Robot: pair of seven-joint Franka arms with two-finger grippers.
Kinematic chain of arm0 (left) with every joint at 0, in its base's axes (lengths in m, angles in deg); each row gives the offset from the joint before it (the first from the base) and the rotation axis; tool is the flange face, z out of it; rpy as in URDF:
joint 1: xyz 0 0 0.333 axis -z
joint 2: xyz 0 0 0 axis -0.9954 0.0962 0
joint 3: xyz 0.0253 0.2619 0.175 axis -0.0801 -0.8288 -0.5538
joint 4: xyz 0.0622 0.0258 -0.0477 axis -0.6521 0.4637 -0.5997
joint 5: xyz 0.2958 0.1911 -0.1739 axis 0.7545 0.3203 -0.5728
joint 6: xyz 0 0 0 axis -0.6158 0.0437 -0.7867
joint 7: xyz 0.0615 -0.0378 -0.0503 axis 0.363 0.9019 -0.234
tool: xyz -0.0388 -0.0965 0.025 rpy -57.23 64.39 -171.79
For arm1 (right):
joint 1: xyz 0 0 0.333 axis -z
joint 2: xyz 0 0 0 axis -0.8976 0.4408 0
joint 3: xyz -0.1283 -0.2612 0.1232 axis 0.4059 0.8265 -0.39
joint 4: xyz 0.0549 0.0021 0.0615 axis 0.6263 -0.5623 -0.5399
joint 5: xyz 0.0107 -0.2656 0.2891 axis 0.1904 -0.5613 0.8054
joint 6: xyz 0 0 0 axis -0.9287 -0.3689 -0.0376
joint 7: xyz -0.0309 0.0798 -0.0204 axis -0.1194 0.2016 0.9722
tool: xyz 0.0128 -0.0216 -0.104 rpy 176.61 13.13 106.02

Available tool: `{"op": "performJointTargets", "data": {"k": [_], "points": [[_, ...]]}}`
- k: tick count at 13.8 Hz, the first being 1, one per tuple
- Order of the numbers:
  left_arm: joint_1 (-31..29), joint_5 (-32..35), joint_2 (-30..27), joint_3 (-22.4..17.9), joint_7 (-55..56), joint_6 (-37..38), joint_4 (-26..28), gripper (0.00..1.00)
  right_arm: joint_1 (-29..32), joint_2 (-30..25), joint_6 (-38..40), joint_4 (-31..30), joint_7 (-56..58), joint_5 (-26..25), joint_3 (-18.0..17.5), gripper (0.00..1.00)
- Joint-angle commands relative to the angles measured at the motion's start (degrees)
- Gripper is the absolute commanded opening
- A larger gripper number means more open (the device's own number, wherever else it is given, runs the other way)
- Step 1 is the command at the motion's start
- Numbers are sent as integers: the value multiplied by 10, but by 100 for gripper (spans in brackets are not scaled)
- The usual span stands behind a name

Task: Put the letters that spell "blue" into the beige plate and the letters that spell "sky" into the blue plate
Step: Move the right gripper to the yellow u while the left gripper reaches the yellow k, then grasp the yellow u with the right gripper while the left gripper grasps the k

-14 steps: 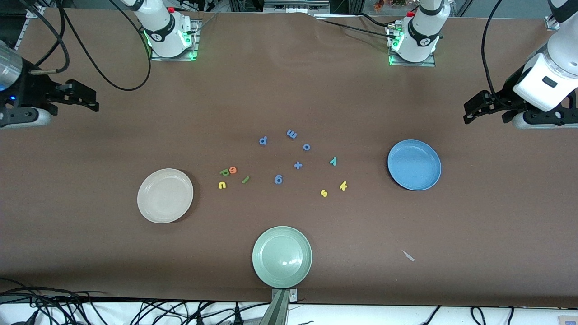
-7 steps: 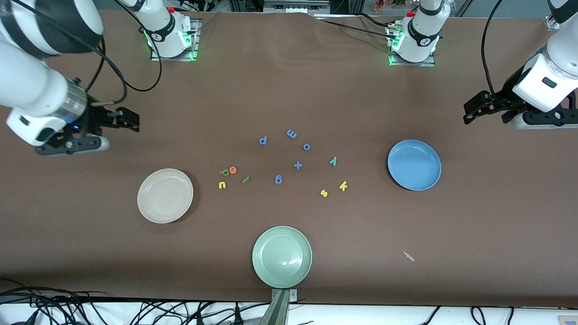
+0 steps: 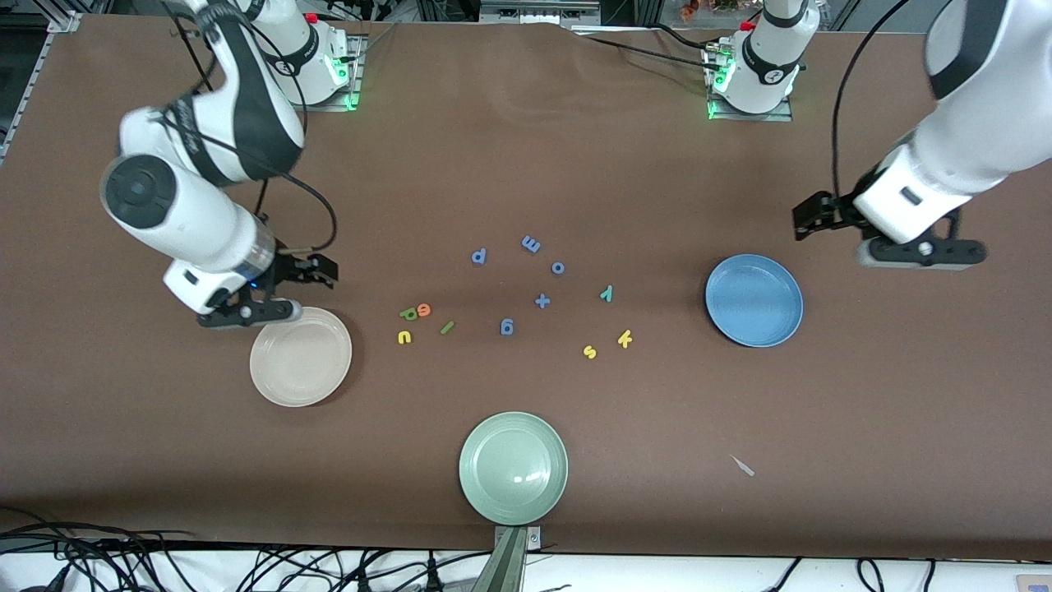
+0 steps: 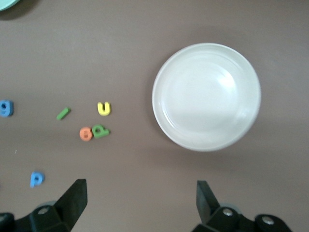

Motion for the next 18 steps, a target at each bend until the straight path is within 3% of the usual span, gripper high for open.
{"op": "performJointTargets", "data": {"k": [1,5,7,10,13,18], "points": [[30,15,68,0,-3,10,-39,100,-27,64,-81,5,-44,2,2,100],[69,14,184,1,-10,2,-120,100,-50,115,-155,8,-64,-1,2,100],[74,12,225,2,-12,-49,-134,100,-56,128,-170,8,-64,-6,3,100],[110,17,280,2,-12,-151,-128,100,-67,150,-202,7,-64,-9,4,100],[139,50,316,1,-15,-203,-120,100,-73,173,-234,5,-64,-24,4,100],[135,68,341,1,-146,-332,-54,100,-73,200,-276,4,-64,-41,5,100]]}}
